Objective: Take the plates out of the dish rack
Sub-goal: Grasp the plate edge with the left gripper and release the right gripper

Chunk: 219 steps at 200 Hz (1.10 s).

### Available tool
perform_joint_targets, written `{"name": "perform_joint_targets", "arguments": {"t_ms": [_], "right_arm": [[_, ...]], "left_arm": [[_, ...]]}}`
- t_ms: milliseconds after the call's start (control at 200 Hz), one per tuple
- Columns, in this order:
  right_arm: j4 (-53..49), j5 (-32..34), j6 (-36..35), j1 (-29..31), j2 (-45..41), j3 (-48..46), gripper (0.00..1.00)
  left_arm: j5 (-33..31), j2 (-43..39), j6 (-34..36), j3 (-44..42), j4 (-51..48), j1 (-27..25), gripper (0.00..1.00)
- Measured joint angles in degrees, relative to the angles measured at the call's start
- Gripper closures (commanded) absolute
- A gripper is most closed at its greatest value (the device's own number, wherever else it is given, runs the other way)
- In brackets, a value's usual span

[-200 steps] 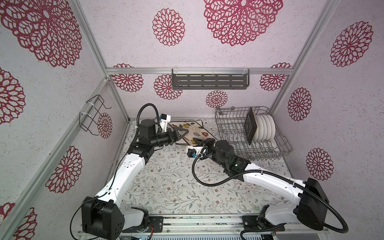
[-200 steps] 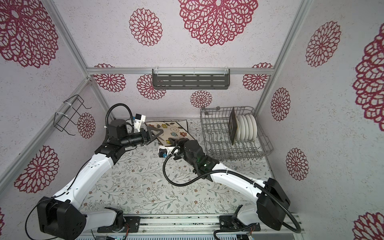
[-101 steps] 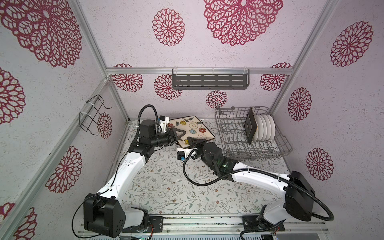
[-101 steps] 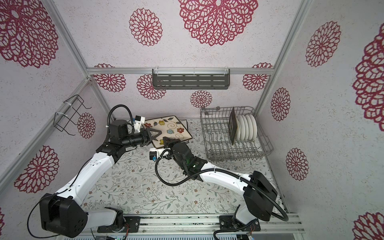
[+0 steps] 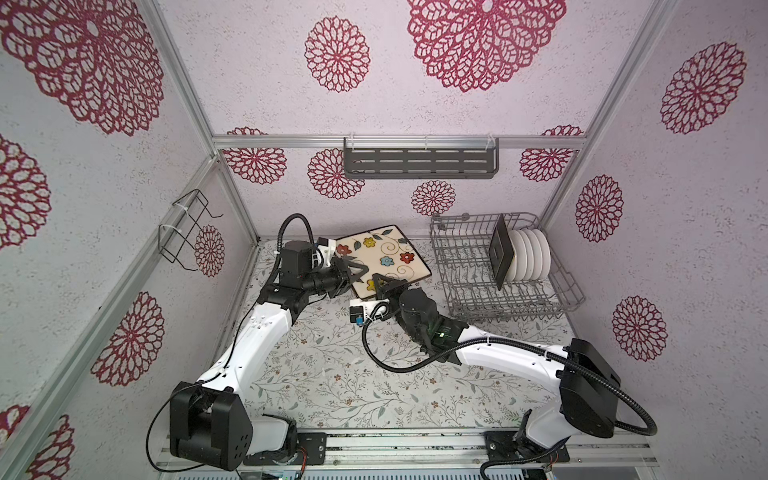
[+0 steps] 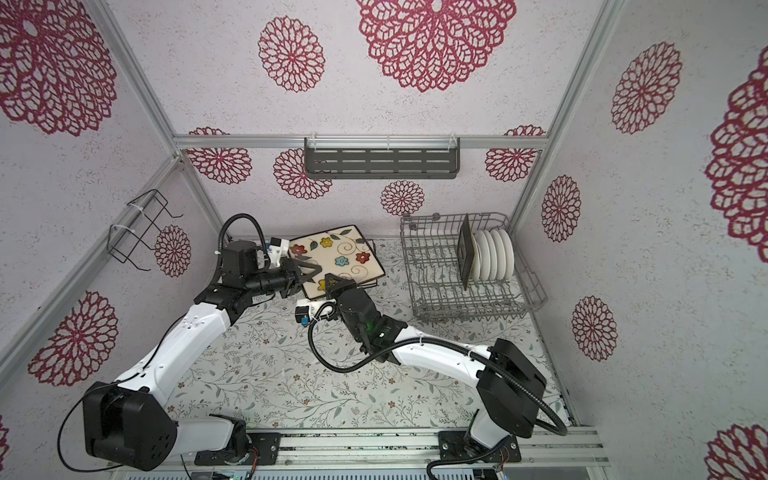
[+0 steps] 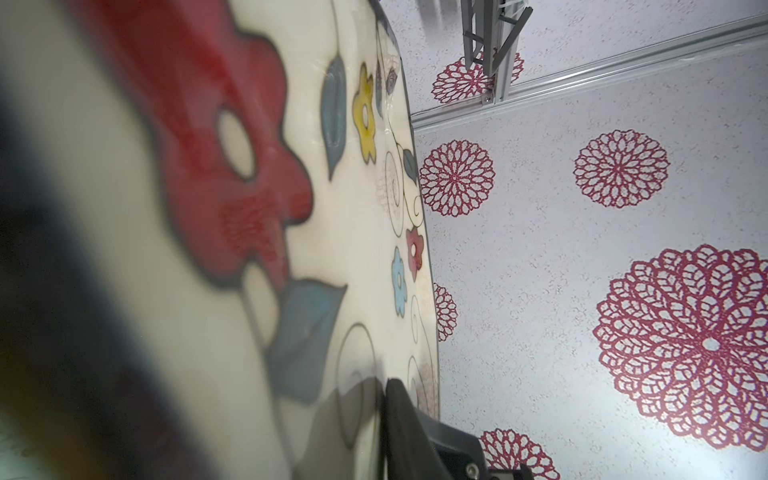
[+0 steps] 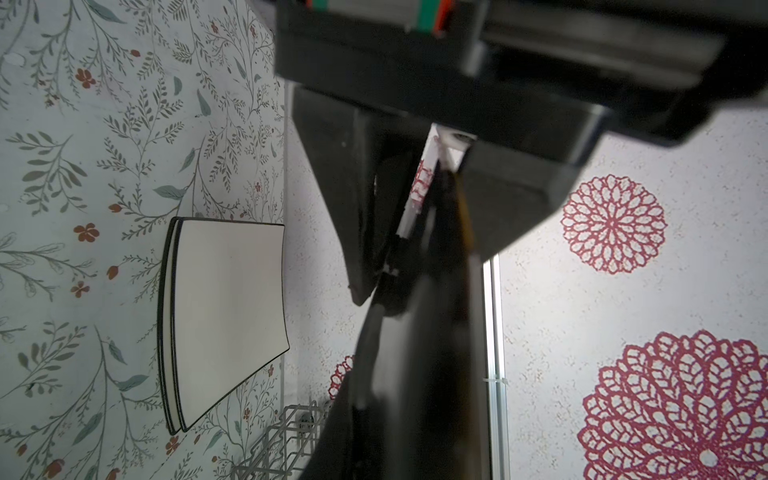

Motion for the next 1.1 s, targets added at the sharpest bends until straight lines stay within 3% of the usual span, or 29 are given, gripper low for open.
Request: {"name": "perform_joint_targets", "arguments": {"t_ms": [140, 245, 325, 470, 535, 745, 981, 1096], "right_arm": [[0.00, 0.11, 0.00, 0.02, 0.00, 0.00, 1.00], [0.02, 0.31, 0.00, 0.02, 0.00, 0.00, 0.90], [0.15, 0.55, 0.17, 0.00, 0.00, -0.04, 0.66], [3.06, 0.09, 1.77, -0.33, -0.04, -0.57, 0.24], [4.24, -0.22, 2.80, -0.48, -0.37, -0.81, 0.16], [2.56, -3.43, 9.92, -2.21, -4.74, -4.15, 0.01], [-10.71, -11.50, 26.38, -8.94, -14.23, -6.36, 0.01], [-11.23, -11.21, 36.46, -15.23, -19.39, -5.46, 0.01]], "left_arm": [[-0.07, 0.00, 0.04, 0.00, 0.00, 0.00, 1.00], [0.00, 0.17, 0.44, 0.13, -0.09, 0.02, 1.00], [0.33, 1.09, 1.95, 1.36, -0.98, 0.02, 1.00], [0.52, 4.22, 10.64, 5.88, -3.82, -0.17, 1.00], [0.72, 5.79, 12.90, 7.58, -5.66, -0.17, 1.00], [3.13, 10.27, 15.91, 11.39, -8.50, -0.13, 1.00], [3.58, 14.58, 16.72, 16.41, -8.55, 0.20, 1.00], [1.51, 17.64, 20.39, 18.43, -8.79, 1.38, 1.00]]}}
